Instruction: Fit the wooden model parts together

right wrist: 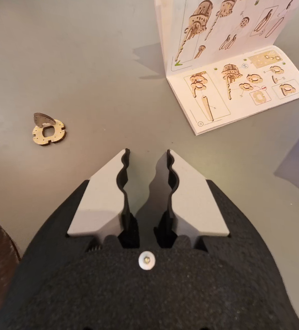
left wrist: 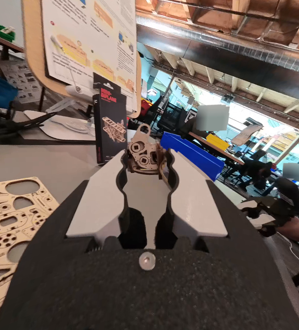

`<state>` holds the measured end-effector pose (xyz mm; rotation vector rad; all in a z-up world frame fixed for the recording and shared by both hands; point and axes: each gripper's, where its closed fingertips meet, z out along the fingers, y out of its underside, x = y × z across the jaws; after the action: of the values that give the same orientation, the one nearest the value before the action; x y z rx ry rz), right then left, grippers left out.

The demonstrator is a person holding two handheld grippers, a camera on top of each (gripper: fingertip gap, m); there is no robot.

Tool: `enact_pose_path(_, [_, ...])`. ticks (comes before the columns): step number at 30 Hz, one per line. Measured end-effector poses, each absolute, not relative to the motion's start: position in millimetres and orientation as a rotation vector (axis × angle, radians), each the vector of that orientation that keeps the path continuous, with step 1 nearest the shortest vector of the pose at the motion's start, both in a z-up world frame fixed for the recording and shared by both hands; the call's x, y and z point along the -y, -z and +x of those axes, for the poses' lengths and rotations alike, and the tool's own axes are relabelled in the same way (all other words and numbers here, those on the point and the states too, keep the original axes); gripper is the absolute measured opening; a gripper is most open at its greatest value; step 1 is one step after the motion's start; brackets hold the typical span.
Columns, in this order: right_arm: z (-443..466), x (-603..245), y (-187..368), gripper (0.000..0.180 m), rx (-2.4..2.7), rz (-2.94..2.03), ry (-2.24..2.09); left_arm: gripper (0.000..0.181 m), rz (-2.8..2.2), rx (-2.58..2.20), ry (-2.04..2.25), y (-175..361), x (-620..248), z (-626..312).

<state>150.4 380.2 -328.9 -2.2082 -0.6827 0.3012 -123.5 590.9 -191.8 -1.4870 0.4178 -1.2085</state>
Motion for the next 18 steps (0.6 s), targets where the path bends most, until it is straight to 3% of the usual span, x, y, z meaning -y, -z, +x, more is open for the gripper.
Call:
enact_pose_path(9, [150,-381,329,0.041,0.671,-2.211,-0.298,0.04,-1.47,-0.389,1.473,189,-577,-111])
enact_pose_path(18, [149,-382,329,0.041,0.666,-2.212,-0.296,0.041,-1.527,-0.475,1.449,200,-571,-96])
